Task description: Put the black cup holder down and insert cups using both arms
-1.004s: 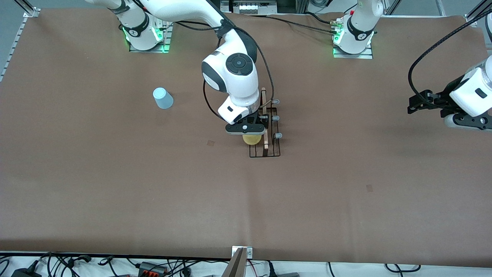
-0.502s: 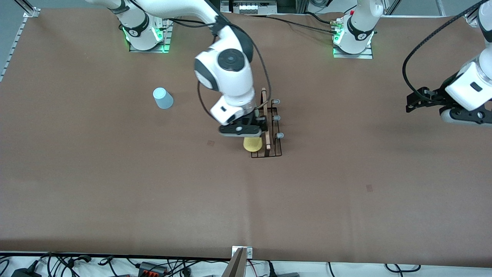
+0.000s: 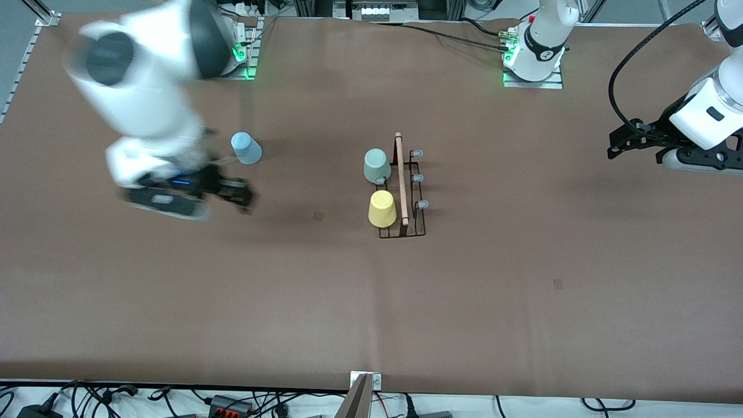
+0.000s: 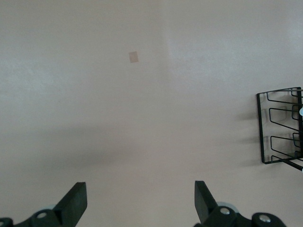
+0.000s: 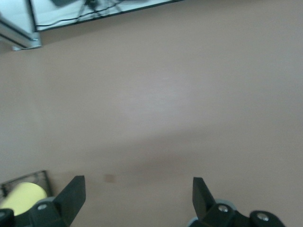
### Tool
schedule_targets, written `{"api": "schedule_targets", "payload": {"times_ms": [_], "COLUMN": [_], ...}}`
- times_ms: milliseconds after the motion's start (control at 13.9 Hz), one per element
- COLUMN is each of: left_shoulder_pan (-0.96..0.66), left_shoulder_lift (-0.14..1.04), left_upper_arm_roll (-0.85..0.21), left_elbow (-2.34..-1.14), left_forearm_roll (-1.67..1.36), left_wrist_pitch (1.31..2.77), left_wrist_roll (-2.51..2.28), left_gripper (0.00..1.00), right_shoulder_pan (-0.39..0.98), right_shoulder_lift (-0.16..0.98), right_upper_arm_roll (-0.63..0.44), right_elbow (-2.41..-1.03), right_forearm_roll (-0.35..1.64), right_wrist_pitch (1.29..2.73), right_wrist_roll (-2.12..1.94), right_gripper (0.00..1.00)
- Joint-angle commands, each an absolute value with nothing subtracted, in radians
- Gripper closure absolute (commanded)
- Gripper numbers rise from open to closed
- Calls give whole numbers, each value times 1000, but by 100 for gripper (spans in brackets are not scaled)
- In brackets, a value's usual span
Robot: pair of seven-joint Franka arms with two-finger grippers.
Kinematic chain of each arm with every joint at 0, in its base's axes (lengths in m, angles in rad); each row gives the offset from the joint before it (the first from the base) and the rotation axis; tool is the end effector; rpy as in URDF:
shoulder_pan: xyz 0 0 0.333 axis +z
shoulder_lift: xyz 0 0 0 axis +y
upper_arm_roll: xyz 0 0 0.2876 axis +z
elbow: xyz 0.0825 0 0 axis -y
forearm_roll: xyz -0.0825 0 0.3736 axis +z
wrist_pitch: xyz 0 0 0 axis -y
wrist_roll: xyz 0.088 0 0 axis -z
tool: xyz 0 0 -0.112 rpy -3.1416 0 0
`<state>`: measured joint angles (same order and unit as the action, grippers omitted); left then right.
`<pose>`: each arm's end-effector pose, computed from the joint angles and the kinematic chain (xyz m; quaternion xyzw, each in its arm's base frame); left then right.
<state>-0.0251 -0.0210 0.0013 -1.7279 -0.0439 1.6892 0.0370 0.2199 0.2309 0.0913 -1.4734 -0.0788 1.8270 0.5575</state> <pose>0.5435 -0.0174 0.5399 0.9993 -0.0276 -0.0087 0.0218 0.6019 0.1806 0.5264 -0.9908 0.1168 -0.0679 0.0003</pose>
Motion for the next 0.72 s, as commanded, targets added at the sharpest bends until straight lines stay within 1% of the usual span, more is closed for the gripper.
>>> {"api": "schedule_targets", "payload": {"times_ms": [0, 215, 358, 645], "left_shoulder_pan": [-48, -41, -41, -43], "left_shoulder_lift": [-40, -17, 17, 18], "left_upper_arm_roll": [15, 9, 5, 0], "left_elbow": [-1746, -1726, -1672, -1666], "left_forearm_roll": [-66, -64, -64, -64], "left_wrist_pitch": [1703, 1701, 1683, 1652], "left_wrist_roll": [12, 12, 14, 22], "left_gripper": [0, 0, 0, 0], "right_shoulder_pan": [79, -47, -83, -165], "right_shoulder_lift": [158, 91, 66, 51], "right_upper_arm_roll": [150, 152, 147, 137], "right_elbow": [-1523, -1520, -1514, -1496], "right_forearm_roll": [-40, -41, -48, -32], "right_wrist_pitch": [1780, 1662, 1632, 1557], "right_wrist_roll": [480, 343, 204, 143], "right_gripper": [0, 0, 0, 0]}}
